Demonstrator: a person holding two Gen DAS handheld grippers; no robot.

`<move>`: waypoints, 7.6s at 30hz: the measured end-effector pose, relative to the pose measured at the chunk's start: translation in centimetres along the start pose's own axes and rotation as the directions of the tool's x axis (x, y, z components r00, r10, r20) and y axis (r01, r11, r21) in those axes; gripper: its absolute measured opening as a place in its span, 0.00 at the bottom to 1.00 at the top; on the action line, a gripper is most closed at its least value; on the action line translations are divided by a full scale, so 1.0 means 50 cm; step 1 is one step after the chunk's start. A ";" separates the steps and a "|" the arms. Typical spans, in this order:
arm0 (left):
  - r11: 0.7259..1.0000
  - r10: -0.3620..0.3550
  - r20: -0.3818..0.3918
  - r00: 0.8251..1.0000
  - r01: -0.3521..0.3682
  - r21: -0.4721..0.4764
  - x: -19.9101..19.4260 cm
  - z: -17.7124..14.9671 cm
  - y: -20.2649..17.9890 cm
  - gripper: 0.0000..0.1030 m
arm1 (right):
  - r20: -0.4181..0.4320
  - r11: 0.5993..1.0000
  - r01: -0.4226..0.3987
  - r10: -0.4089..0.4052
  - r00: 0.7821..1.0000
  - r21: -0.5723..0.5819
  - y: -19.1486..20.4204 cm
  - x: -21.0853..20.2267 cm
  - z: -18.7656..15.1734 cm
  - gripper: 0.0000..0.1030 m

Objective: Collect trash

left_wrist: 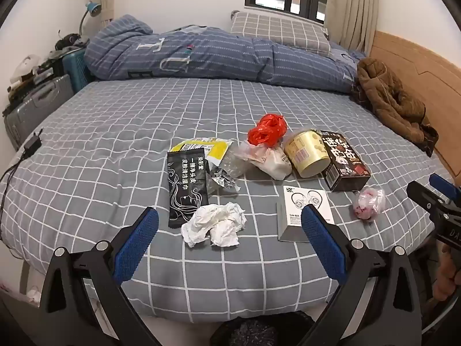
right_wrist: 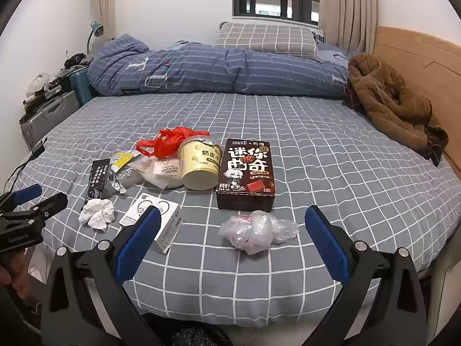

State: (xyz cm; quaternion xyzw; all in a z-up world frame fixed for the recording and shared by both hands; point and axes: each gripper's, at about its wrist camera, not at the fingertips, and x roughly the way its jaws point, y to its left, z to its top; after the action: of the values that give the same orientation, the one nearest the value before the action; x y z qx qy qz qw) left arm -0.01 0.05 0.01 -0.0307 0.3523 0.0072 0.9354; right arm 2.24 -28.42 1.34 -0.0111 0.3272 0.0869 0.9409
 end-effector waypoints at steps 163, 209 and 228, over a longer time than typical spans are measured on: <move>1.000 -0.007 -0.164 0.986 0.006 -0.008 0.119 -0.003 0.009 0.23 | -0.177 1.000 -0.030 0.030 0.984 -0.001 -0.024 0.163 0.001 0.47; 0.999 -0.045 -0.178 0.983 0.046 0.000 0.096 -0.065 -0.021 0.23 | -0.328 0.998 0.040 -0.052 0.943 -0.042 0.000 0.205 -0.106 0.53; 0.998 -0.068 -0.127 0.990 0.068 -0.009 0.016 -0.071 -0.039 0.22 | -0.110 0.998 -0.062 0.064 0.992 0.016 0.023 0.027 -0.054 0.53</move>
State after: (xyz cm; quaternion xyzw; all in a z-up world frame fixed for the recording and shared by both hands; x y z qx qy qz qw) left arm -1.67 -2.14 -3.10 -0.0455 0.4099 -0.0257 0.9106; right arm 1.40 -27.28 -1.58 0.0004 0.3794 0.1136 0.9182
